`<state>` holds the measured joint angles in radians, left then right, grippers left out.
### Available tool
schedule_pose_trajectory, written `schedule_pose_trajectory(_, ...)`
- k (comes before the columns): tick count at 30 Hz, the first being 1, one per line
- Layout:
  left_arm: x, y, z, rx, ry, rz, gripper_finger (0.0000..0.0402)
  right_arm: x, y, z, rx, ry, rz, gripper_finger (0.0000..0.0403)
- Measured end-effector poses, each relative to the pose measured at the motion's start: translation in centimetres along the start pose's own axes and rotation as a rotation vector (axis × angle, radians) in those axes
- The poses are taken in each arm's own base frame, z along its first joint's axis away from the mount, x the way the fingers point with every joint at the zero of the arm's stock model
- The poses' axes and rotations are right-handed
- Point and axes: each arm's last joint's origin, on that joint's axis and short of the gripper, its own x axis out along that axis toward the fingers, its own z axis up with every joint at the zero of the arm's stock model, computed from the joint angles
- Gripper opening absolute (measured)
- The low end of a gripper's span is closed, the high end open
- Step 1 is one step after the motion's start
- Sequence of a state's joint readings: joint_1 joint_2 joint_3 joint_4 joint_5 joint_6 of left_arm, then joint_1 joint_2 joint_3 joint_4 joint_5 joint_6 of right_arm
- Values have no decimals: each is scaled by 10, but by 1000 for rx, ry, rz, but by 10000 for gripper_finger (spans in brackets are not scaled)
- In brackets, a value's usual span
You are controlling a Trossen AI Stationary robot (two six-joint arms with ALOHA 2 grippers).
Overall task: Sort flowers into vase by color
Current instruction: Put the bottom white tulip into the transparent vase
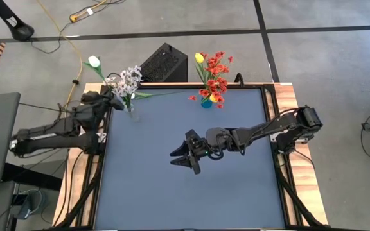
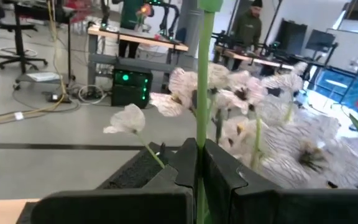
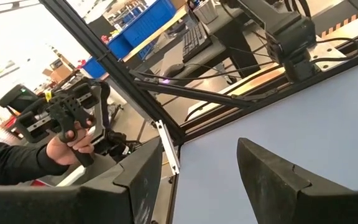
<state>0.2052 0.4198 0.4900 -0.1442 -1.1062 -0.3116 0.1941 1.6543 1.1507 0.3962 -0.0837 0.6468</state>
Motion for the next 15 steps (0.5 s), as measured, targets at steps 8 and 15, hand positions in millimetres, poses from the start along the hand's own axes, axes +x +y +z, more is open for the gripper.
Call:
schedule_pose_trajectory(8, 13, 7, -16, -69, -29, -4, 0, 0, 2, -3, -4, 11, 3, 233)
schedule_pose_trajectory(15, 10, 18, -35, -111, -87, -35, 0, 0, 5, -4, -3, 16, 9, 233)
